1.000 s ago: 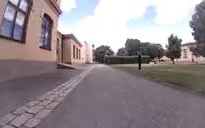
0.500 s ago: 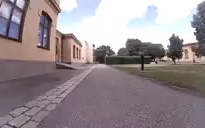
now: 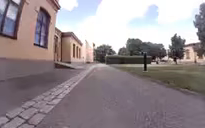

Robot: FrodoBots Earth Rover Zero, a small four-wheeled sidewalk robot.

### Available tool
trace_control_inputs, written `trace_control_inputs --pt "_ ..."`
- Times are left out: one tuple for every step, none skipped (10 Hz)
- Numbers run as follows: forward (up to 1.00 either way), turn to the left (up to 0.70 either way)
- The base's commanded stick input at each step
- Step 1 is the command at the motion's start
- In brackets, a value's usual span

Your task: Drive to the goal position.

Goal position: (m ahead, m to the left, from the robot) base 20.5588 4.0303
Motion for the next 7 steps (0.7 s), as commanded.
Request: trace_control_inputs --pt "0.85 0.01" --pt "0.85 0.01" --pt "0.85 0.01" --pt "0.85 0.01" --pt "0.85 0.01" --pt "0.85 0.01" --pt "0.85 0.01"
